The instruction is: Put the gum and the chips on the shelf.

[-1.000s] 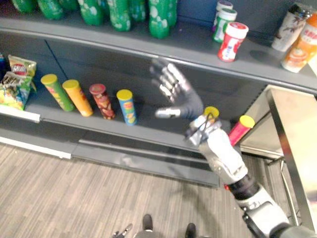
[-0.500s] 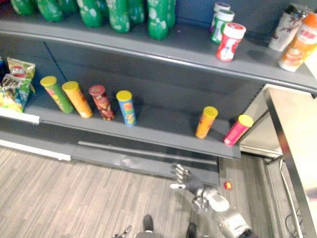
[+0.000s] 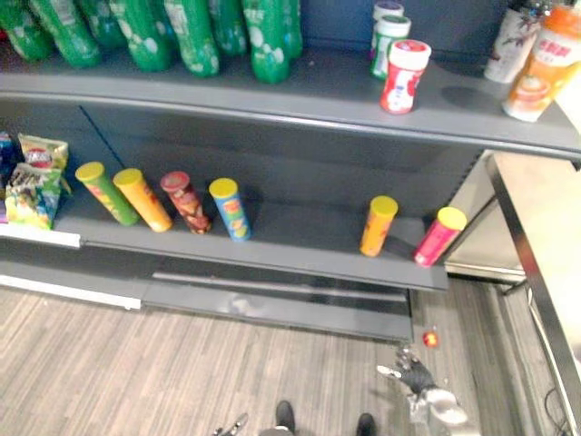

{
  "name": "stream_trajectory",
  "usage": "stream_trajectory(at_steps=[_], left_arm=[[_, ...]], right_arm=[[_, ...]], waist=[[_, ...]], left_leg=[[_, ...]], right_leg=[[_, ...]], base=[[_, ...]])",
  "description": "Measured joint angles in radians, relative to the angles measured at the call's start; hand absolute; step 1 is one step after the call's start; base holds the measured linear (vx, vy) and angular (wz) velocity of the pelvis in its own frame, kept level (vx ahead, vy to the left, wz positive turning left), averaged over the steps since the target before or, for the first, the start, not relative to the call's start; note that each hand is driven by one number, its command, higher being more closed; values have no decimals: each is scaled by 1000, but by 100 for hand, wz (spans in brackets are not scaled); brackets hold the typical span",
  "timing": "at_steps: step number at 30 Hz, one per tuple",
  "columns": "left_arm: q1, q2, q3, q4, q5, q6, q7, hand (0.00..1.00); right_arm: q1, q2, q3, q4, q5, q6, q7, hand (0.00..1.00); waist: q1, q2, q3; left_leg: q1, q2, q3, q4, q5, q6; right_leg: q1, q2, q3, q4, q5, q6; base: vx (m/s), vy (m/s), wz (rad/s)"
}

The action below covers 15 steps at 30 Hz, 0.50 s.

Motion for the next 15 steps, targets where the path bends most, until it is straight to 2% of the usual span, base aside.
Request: stream_trajectory(at_steps=[5,10,12,13,14,15], left_arm=[[0,2,-16,2,-2,-5,-2,0],[3,13,-23,8,-9,-6,-6,0],[-6,20,-24,7,-22,-6,-10,0],[-19,21,-23,3,-25,-6,-18,0],[-22,21,-23,3,-26,-6,-20,0],[-24,21,-22,5,-49,-6,-27,0]], right_arm=[[8,1,-124,160,-1,-1,-13,0],[19,1,-227,240,-2,0,-42,0],[18,1,-272,255,-2,-1,-46,0],[21,1,-307,255,0,0,-46,0],[21,2,-325,255,1,-1,-46,0],[29,12,-373,249,42,-4,-46,0]], waist=[[-1,4,0],[-21,3,2],[-27,-2,29],[-27,-2,48],[-27,0,52],[-34,6,62]], left_leg=[[4,-5,0,0,-5,0],[8,-17,7,8,-17,12],[-13,-18,11,95,-63,21],[-46,-9,29,203,-127,29],[-62,-2,41,246,-152,32],[-99,22,99,360,-227,47]], right_leg=[[5,-5,-3,0,-5,3],[3,-20,2,14,-15,18],[2,-35,7,49,-22,23],[-19,-45,27,104,-47,31],[-34,-47,40,126,-56,36],[-76,-46,102,163,-65,52]], base=[[35,12,2],[42,34,0],[33,69,-7],[-2,77,-29],[-45,138,-86],[-33,178,-126]])
